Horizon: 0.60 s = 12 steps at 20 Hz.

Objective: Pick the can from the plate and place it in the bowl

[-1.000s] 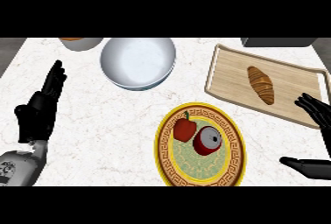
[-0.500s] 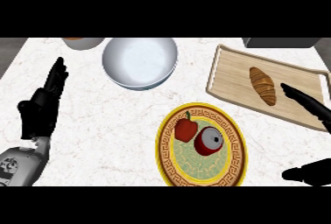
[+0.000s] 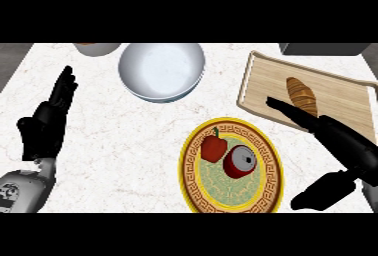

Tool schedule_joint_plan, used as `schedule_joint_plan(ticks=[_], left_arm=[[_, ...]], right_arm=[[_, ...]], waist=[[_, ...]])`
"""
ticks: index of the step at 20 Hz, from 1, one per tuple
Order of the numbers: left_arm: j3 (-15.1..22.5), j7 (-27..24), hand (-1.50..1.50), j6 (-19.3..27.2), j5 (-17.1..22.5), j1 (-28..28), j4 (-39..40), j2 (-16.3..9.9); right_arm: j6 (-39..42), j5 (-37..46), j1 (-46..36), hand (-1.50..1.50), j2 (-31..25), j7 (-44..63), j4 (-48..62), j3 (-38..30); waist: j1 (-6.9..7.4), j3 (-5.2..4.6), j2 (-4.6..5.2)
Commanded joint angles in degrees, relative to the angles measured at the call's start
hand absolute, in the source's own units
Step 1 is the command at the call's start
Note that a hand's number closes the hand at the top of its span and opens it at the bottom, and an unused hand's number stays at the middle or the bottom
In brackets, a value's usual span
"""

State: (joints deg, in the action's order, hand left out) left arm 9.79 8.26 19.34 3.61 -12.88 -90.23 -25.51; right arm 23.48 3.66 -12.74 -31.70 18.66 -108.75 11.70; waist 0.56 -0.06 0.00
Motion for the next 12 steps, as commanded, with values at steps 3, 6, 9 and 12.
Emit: schedule_joint_plan(ticks=[3,6,9,12], left_arm=[[-2.0,-2.8,0.00,-2.1,-0.7,1.6,2.5,1.4],[-0.9,2.0,0.00,-0.4,-3.2,-0.4,-1.5,2.1],[-1.2,-1.1,0.00,-0.2,-4.2,-0.3,2.4,4.5],[-1.4,1.7,0.00,-1.0,-5.9,-1.4,0.8,5.8]], right_arm=[[3.0,4.9,0.5,-1.50,3.3,8.6,-4.7,7.0],[3.8,7.6,-1.7,-1.50,6.5,13.8,-1.8,11.0],[5.0,10.6,-5.2,-1.50,8.8,15.8,4.1,12.1],[6.4,12.9,-4.9,-1.50,10.6,14.7,6.4,11.0]], waist=[[-0.68,0.02,-0.05],[-0.42,0.04,-0.10],[-0.38,0.04,0.05],[-0.47,0.06,0.01]])
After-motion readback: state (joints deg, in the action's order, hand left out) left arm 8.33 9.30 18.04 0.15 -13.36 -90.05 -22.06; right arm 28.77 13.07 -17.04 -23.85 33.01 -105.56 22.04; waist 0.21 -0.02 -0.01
